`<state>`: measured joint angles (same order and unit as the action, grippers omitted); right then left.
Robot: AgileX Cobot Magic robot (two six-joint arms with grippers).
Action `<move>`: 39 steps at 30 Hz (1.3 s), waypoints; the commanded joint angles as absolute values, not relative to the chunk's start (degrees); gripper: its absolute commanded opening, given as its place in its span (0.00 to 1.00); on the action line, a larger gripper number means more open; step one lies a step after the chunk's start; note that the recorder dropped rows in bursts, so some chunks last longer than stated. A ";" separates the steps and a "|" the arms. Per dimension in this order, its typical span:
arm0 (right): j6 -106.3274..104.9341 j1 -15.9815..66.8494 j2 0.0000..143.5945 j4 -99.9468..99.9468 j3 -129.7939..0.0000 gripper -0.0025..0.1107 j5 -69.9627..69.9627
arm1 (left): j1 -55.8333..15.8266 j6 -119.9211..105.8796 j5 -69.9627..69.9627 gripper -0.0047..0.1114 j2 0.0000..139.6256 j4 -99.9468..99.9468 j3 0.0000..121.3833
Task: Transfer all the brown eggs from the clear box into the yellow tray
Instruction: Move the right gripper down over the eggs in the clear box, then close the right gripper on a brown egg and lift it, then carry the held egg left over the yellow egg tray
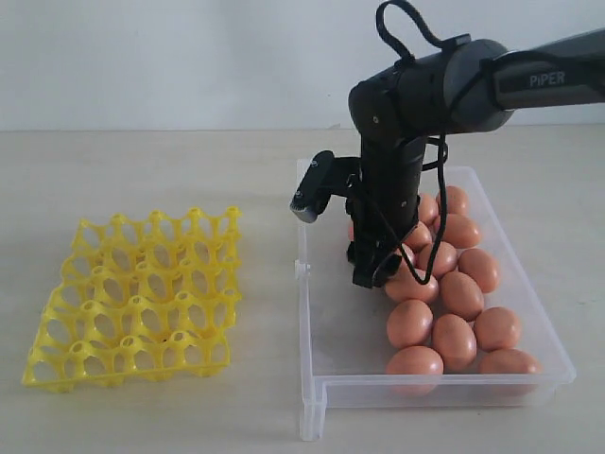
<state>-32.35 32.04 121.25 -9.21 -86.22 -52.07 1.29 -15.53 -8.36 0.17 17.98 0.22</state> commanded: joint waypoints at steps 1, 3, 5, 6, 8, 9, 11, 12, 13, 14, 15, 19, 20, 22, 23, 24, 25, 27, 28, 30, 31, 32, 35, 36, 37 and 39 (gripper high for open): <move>-32.40 31.84 122.55 -11.03 -86.56 0.57 -51.31 | 1.40 -15.55 -7.53 0.07 0.00 18.28 0.00; -32.40 31.84 123.22 -11.03 -86.56 0.57 -51.00 | 1.40 -15.55 -7.53 0.07 0.00 18.28 0.00; -32.40 31.84 123.66 -11.03 -86.56 0.57 -51.00 | 1.40 -15.55 -7.53 0.07 0.00 18.28 0.00; -32.40 31.84 123.80 -11.03 -86.56 0.57 -51.00 | 1.40 -15.55 -7.53 0.07 0.00 18.28 0.00; -32.40 31.84 123.97 -11.03 -86.56 0.57 -51.00 | 1.40 -15.55 -7.53 0.07 0.00 18.28 0.00; -32.40 31.84 123.94 -11.03 -86.56 0.57 -50.89 | 1.40 -15.55 -7.53 0.07 0.00 18.28 0.00; -32.28 31.84 123.94 -11.03 -86.56 0.54 -50.89 | 1.40 -15.55 -7.53 0.07 0.00 18.28 0.00; -32.01 31.84 123.94 -11.03 -86.56 0.49 -50.89 | 1.40 -15.55 -7.53 0.07 0.00 18.28 0.00; -32.01 31.84 123.94 -11.03 -86.56 0.42 -50.89 | 1.40 -15.55 -7.53 0.07 0.00 18.28 0.00; -32.01 31.84 123.94 -11.03 -86.56 0.35 -51.13 | 1.40 -15.55 -7.53 0.07 0.00 18.28 0.00; -32.01 31.84 123.94 -11.03 -86.56 0.24 -51.50 | 1.40 -15.55 -7.53 0.07 0.00 18.28 0.00; -26.23 31.84 123.94 -10.98 -86.56 0.02 -50.85 | 1.40 -15.55 -7.53 0.07 0.00 18.28 0.00; -24.89 31.84 123.84 -10.98 -86.56 0.02 -50.29 | 1.40 -15.55 -7.53 0.07 0.00 18.28 0.00; -23.27 31.84 123.73 -10.86 -86.56 0.02 -48.92 | 1.40 -15.55 -7.53 0.07 0.00 18.28 0.00; -22.00 31.84 123.63 -10.86 -86.56 0.02 -47.74 | 1.40 -15.55 -7.53 0.07 0.00 18.28 0.00; -20.60 31.84 123.47 -10.86 -86.56 0.02 -46.51 | 1.40 -15.55 -7.53 0.07 0.00 18.28 0.00; -18.99 31.84 123.07 -10.86 -86.56 0.02 -45.24 | 1.40 -15.55 -7.53 0.07 0.00 18.28 0.00; -16.27 31.84 121.75 -10.77 -86.56 0.02 -42.93 | 1.40 -15.55 -7.53 0.07 0.00 18.28 0.00; -15.53 31.84 120.83 -10.50 -86.56 0.02 -41.90 | 1.40 -15.55 -7.53 0.07 0.00 18.28 0.00; -15.28 31.84 118.69 -9.02 -86.56 0.02 -40.27 | 1.40 -15.55 -7.53 0.07 0.00 18.28 0.00; -15.28 31.84 117.30 -7.79 -86.56 0.02 -39.44 | 1.40 -15.55 -7.53 0.07 0.00 18.28 0.00; -15.28 31.84 116.14 -6.98 -86.56 0.02 -38.66 | 1.40 -15.55 -7.53 0.07 0.00 18.28 0.00; -15.51 31.84 111.85 -3.49 -86.56 0.02 -34.81 | 1.40 -15.55 -7.53 0.07 0.00 18.28 0.00; -15.66 31.84 110.56 -1.98 -86.56 0.02 -33.08 | 1.40 -15.55 -7.53 0.07 0.00 18.28 0.00; -16.13 31.97 109.35 0.00 -86.53 0.02 -31.30 | 1.40 -15.55 -7.53 0.07 0.00 18.28 0.00; -23.35 32.68 106.48 13.21 -84.58 0.02 -22.38 | 1.40 -15.55 -7.53 0.07 0.00 18.28 0.00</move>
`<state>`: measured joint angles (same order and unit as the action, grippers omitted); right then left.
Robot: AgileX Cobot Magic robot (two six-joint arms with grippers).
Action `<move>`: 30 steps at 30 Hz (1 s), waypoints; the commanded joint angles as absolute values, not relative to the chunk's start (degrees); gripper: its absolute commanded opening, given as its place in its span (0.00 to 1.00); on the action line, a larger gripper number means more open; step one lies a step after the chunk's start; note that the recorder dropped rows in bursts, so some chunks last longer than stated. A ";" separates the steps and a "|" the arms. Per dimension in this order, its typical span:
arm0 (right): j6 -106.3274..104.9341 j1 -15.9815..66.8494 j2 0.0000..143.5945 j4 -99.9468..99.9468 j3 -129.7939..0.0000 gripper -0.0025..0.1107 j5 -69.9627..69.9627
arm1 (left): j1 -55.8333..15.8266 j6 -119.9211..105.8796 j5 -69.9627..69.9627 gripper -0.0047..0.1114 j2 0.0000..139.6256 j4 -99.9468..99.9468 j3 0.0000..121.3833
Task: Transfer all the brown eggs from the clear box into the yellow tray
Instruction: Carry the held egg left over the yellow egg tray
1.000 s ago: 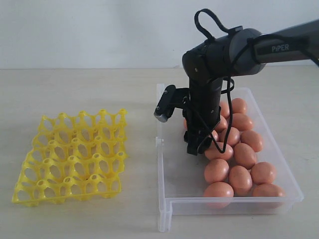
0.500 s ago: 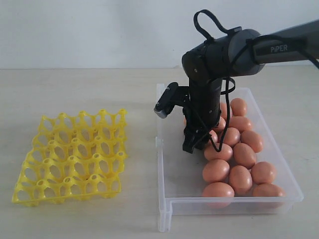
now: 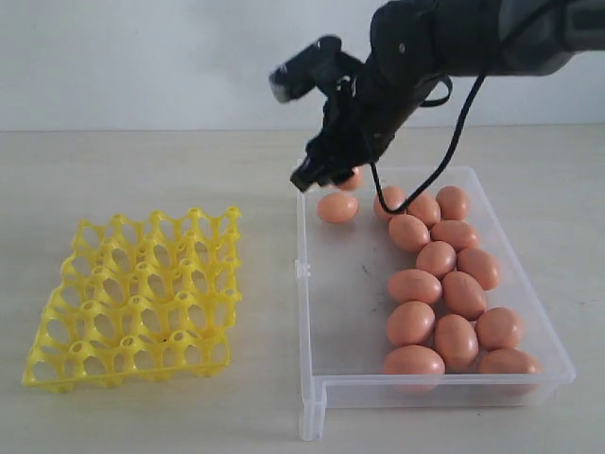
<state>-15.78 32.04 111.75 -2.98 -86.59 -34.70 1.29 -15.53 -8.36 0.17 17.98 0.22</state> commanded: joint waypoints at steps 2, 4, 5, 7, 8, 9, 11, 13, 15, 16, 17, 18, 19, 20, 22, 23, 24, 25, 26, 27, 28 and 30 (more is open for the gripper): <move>-37.10 35.06 105.71 28.08 -82.16 0.02 -13.60 | 1.40 -15.55 -7.53 0.07 0.00 18.28 0.00; -49.81 39.09 106.71 39.74 -80.28 0.02 -4.21 | 1.40 -15.55 -7.53 0.07 0.00 18.28 0.00; -51.88 40.59 107.34 41.54 -79.86 0.02 -0.88 | 1.40 -15.55 -7.53 0.07 0.00 18.28 0.00; -52.51 44.72 109.40 40.93 -79.59 0.02 6.76 | 1.40 -15.55 -7.53 0.07 0.00 18.28 0.00; -52.51 45.87 110.00 40.48 -79.59 0.02 9.07 | 1.40 -15.55 -7.53 0.07 0.00 18.28 0.00; -51.64 47.52 110.97 39.77 -79.59 0.02 12.80 | 1.40 -15.55 -7.53 0.07 0.00 18.28 0.00; -40.98 50.66 113.30 34.19 -79.34 0.02 21.92 | 1.40 -15.55 -7.53 0.07 0.00 18.28 0.00; -19.31 52.27 115.77 20.21 -79.34 0.02 30.87 | 1.40 -15.55 -7.53 0.07 0.00 18.28 0.00; -4.57 52.41 118.22 8.64 -79.34 0.02 39.34 | 1.40 -15.55 -7.53 0.07 0.00 18.28 0.00; -1.79 52.41 119.47 5.83 -79.34 0.02 42.38 | 1.40 -15.55 -7.53 0.07 0.00 18.28 0.00; -1.10 52.41 120.29 5.23 -79.34 0.02 43.12 | 1.40 -15.55 -7.53 0.07 0.00 18.28 0.00; 2.44 51.88 121.20 2.52 -79.34 0.02 43.25 | 1.40 -15.55 -7.53 0.07 0.00 18.28 0.00; 7.91 50.71 122.42 -4.40 -79.34 0.02 43.88 | 1.40 -15.55 -7.53 0.07 0.00 18.28 0.00; 14.80 49.33 123.68 -11.89 -79.34 0.02 46.17 | 1.40 -15.55 -7.53 0.07 0.00 18.28 0.00; 27.34 45.56 126.40 -22.96 -79.34 0.02 53.77 | 1.40 -15.55 -7.53 0.07 0.00 18.28 0.00; 32.07 43.57 127.91 -26.22 -79.34 0.02 58.62 | 1.40 -15.55 -7.53 0.07 0.00 18.28 0.00; 35.66 41.65 129.44 -27.73 -79.34 0.02 63.42 | 1.40 -15.55 -7.53 0.07 0.00 18.28 0.00; 38.06 40.23 130.86 -28.13 -79.34 0.02 65.85 | 1.40 -15.55 -7.53 0.07 0.00 18.28 0.00; 38.52 39.40 131.67 -29.00 -79.34 0.02 66.13 | 1.40 -15.55 -7.53 0.07 0.00 18.28 0.00; 38.58 38.49 132.63 -33.04 -80.08 0.02 63.97 | 1.40 -15.55 -7.53 0.07 0.00 18.28 0.00; 38.58 38.36 132.77 -35.17 -80.75 0.02 62.16 | 1.40 -15.55 -7.53 0.07 0.00 18.28 0.00; 39.15 38.63 133.26 -45.39 -85.86 0.02 51.85 | 1.40 -15.55 -7.53 0.07 0.00 18.28 0.00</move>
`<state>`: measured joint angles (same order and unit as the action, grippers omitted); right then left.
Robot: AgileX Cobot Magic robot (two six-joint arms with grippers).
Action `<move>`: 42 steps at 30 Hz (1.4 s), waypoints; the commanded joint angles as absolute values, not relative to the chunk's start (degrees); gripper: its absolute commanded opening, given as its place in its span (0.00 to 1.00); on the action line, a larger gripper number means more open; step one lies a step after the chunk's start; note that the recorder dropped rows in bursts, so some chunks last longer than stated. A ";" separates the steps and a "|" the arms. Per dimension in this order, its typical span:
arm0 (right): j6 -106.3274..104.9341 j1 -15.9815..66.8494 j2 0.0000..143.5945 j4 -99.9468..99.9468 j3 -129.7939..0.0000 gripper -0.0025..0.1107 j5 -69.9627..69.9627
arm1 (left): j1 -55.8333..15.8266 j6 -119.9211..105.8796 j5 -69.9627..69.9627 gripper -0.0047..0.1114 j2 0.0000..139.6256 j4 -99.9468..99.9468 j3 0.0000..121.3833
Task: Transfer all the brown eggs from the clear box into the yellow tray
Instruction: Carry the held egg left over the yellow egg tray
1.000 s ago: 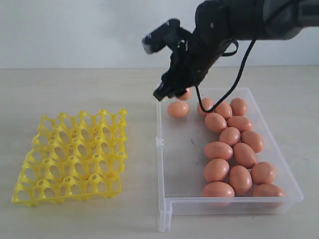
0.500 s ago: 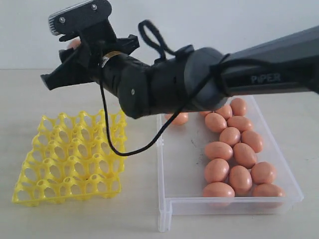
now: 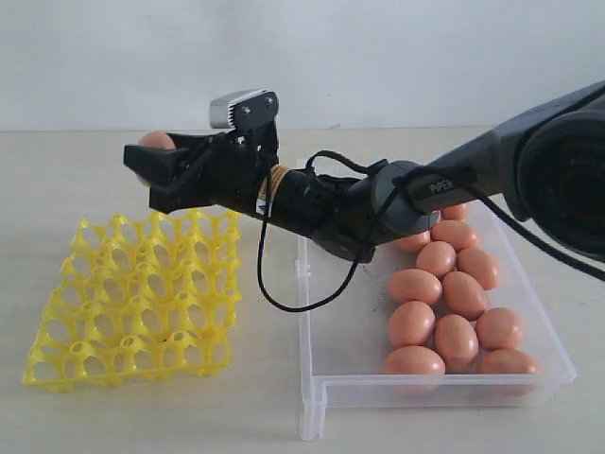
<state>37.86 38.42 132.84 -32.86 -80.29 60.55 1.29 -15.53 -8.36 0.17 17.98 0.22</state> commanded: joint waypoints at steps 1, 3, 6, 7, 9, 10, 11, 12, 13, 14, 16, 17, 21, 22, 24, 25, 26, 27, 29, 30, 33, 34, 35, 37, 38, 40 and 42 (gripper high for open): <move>40.48 38.81 133.53 -47.05 -87.09 0.02 49.99 | 1.40 -15.55 -7.53 0.07 0.00 18.28 0.00; 42.64 39.68 135.24 -50.40 -91.12 0.02 46.52 | 1.40 -15.55 -7.53 0.07 0.00 18.28 0.00; 45.65 41.07 139.77 -51.34 -96.87 0.02 46.02 | 1.40 -15.55 -7.53 0.07 0.00 18.28 0.00; 46.14 41.18 140.77 -51.34 -98.07 0.02 46.02 | 1.40 -15.55 -7.53 0.07 0.00 18.28 0.00; 47.99 42.42 144.60 -51.75 -102.46 0.02 46.03 | 1.40 -15.55 -7.53 0.07 0.00 18.28 0.00; 48.75 42.67 145.42 -52.00 -103.67 0.02 46.03 | 1.40 -15.55 -7.53 0.07 0.00 18.28 0.00; 49.64 43.16 146.84 -52.38 -106.04 0.02 45.90 | 1.40 -15.55 -7.53 0.07 0.00 18.28 0.00; 50.38 43.45 147.48 -53.29 -107.30 0.02 45.50 | 1.40 -15.55 -7.53 0.07 0.00 18.28 0.00; 51.33 43.94 148.13 -54.81 -109.50 0.02 42.61 | 1.40 -15.55 -7.53 0.07 0.00 18.28 0.00; 52.00 44.49 148.47 -55.59 -110.51 0.02 40.57 | 1.40 -15.55 -7.53 0.07 0.00 18.28 0.00; 51.93 45.13 148.97 -55.98 -112.21 0.02 36.69 | 1.40 -15.55 -7.53 0.07 0.00 18.28 0.00; 51.80 45.13 149.22 -56.10 -112.77 0.02 36.56 | 1.40 -15.55 -7.53 0.07 0.00 18.28 0.00; 52.40 45.13 150.33 -55.77 -114.64 0.02 33.88 | 1.40 -15.55 -7.53 0.07 0.00 18.28 0.00; 52.52 45.13 150.64 -55.77 -115.18 0.02 33.44 | 1.40 -15.55 -7.53 0.07 0.00 18.28 0.00; 52.83 45.13 151.57 -55.77 -116.30 0.02 32.89 | 1.40 -15.55 -7.53 0.07 0.00 18.28 0.00; 53.08 45.13 152.18 -55.77 -116.90 0.02 32.76 | 1.40 -15.55 -7.53 0.07 0.00 18.28 0.00; 53.08 45.13 152.65 -55.77 -117.52 0.02 32.76 | 1.40 -15.55 -7.53 0.07 0.00 18.28 0.00; 53.20 45.13 152.62 -55.77 -117.89 0.02 32.76 | 1.40 -15.55 -7.53 0.07 0.00 18.28 0.00; 52.70 45.13 152.70 -55.77 -117.90 0.02 32.14 | 1.40 -15.55 -7.53 0.07 0.00 18.28 0.00; 52.45 45.13 152.70 -55.77 -118.01 0.02 32.14 | 1.40 -15.55 -7.53 0.07 0.00 18.28 0.00; 52.32 45.13 152.70 -55.77 -118.23 0.02 31.84 | 1.40 -15.55 -7.53 0.07 0.00 18.28 0.00; 52.32 45.13 152.70 -55.77 -118.23 0.02 31.84 | 1.40 -15.55 -7.53 0.07 0.00 18.28 0.00; 52.32 45.13 152.70 -55.77 -118.23 0.02 31.84 | 1.40 -15.55 -7.53 0.07 0.00 18.28 0.00; 52.32 45.13 152.70 -55.77 -118.23 0.02 31.84 | 1.40 -15.55 -7.53 0.07 0.00 18.28 0.00; 52.32 45.13 152.70 -55.77 -118.23 0.02 31.84 | 1.40 -15.55 -7.53 0.07 0.00 18.28 0.00; 51.86 45.18 152.70 -55.77 -118.21 0.02 31.84 | 1.40 -15.55 -7.53 0.07 0.00 18.28 0.00; 51.76 45.27 152.70 -56.03 -118.21 0.03 31.84 | 1.40 -15.55 -7.53 0.07 0.00 18.28 0.00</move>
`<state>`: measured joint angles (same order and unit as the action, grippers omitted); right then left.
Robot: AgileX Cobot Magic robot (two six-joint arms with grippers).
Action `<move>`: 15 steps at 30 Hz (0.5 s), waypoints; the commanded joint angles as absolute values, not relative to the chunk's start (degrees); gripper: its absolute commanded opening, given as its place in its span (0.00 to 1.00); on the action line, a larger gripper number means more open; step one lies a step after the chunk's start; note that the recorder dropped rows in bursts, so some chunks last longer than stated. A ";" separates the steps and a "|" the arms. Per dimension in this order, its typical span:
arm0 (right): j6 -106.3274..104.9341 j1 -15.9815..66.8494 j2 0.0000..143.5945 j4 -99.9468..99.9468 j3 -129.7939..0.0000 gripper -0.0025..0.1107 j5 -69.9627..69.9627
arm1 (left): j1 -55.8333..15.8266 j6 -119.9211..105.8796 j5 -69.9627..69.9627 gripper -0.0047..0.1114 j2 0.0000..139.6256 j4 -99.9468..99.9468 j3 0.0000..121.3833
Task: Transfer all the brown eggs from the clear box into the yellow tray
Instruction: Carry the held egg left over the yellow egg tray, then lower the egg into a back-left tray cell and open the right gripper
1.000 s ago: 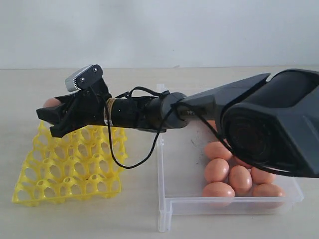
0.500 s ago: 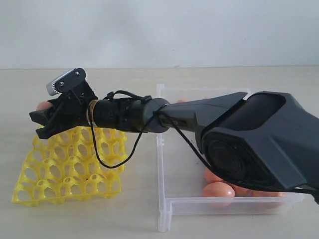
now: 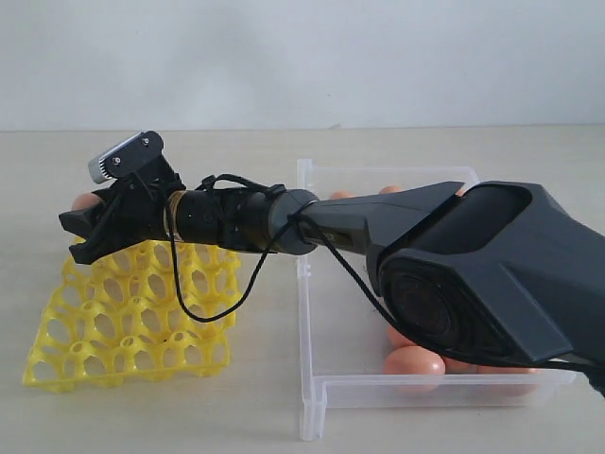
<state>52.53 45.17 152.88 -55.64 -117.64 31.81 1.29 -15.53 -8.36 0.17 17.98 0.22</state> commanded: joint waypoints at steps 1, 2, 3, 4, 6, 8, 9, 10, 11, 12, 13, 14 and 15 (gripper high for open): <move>51.59 45.27 152.70 -56.08 -118.21 0.05 31.95 | 1.40 -15.55 -7.53 0.07 0.00 18.28 0.00; 51.33 45.27 152.70 -56.18 -118.21 0.07 31.95 | 1.40 -15.55 -7.53 0.07 0.00 18.28 0.00; 51.33 45.27 152.70 -56.31 -118.21 0.12 31.95 | 1.40 -15.55 -7.53 0.07 0.00 18.28 0.00; 51.33 45.27 152.70 -56.31 -118.21 0.17 31.85 | 1.40 -15.55 -7.53 0.07 0.00 18.28 0.00; 51.33 45.27 152.70 -56.31 -118.21 0.30 31.85 | 1.40 -15.55 -7.53 0.07 0.00 18.28 0.00; 51.73 45.27 152.70 -56.15 -118.21 0.40 31.58 | 1.40 -15.55 -7.53 0.07 0.00 18.28 0.00; 52.05 45.27 152.70 -56.15 -118.21 0.45 31.58 | 1.40 -15.55 -7.53 0.07 0.00 18.28 0.00; 52.05 45.27 152.70 -56.00 -118.21 0.47 31.50 | 1.40 -15.55 -7.53 0.07 0.00 18.28 0.00; 52.05 45.27 152.70 -56.00 -118.21 0.48 31.50 | 1.40 -15.55 -7.53 0.07 0.00 18.28 0.00; 52.05 45.27 152.70 -56.00 -118.21 0.48 31.50 | 1.40 -15.55 -7.53 0.07 0.00 18.28 0.00; 52.05 45.27 152.70 -56.00 -118.21 0.48 31.50 | 1.40 -15.55 -7.53 0.07 0.00 18.28 0.00; 52.22 45.27 152.70 -56.00 -118.21 0.48 31.50 | 1.40 -15.55 -7.53 0.07 0.00 18.28 0.00; 52.22 45.27 152.70 -56.00 -118.21 0.48 31.50 | 1.40 -15.55 -7.53 0.07 0.00 18.28 0.00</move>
<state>51.87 45.17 152.88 -56.12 -117.73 31.67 1.29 -15.53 -8.36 0.17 17.98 0.22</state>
